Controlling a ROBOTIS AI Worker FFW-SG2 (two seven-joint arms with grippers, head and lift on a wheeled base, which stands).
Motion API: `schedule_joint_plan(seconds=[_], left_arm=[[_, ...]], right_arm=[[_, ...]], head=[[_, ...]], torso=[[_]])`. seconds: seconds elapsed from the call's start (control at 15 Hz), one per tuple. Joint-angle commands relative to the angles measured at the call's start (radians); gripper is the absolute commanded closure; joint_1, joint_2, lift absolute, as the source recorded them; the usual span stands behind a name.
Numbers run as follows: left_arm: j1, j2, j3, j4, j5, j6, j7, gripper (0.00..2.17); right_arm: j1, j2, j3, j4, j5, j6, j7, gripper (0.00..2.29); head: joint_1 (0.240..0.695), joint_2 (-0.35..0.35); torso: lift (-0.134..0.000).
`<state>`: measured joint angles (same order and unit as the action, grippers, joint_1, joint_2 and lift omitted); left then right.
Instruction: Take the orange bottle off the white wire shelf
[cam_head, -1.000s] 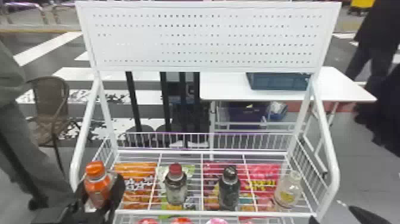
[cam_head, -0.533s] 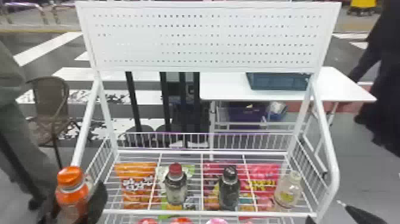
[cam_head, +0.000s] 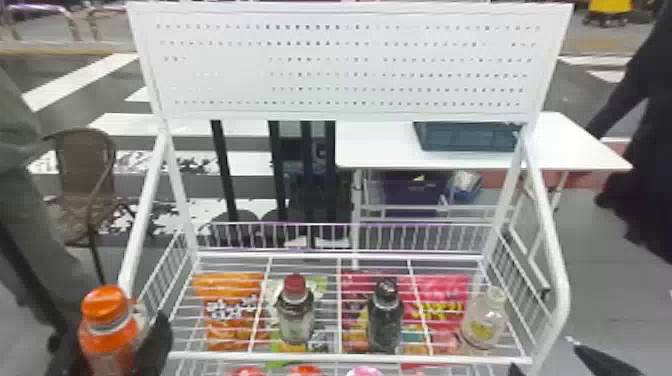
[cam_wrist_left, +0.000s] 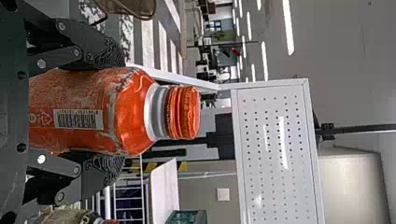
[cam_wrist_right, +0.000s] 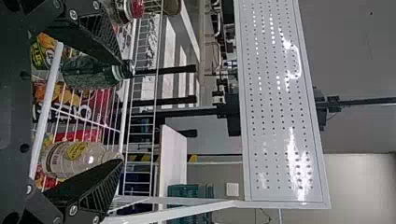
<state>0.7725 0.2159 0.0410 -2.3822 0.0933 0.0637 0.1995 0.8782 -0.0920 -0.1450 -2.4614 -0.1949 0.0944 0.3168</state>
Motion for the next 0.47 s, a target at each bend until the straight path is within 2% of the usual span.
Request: schedule_joint_plan(seconds=[0.0, 0.4], left_arm=[[-0.001, -0.001, -0.001, 0.000, 0.003, 0.000, 0.000, 0.89], [-0.001, -0.003, 0.002, -0.005, 0.003, 0.000, 0.000, 0.89]], right_arm=[[0.004, 0.000, -0.001, -0.004, -0.003, 0.000, 0.004, 0.16], [0.005, -0.002, -0.001, -0.005, -0.008, 0.000, 0.002, 0.16]], head=[[0.499, 0.000], [0.499, 0.000]], torso=[[0.000], [0.000]])
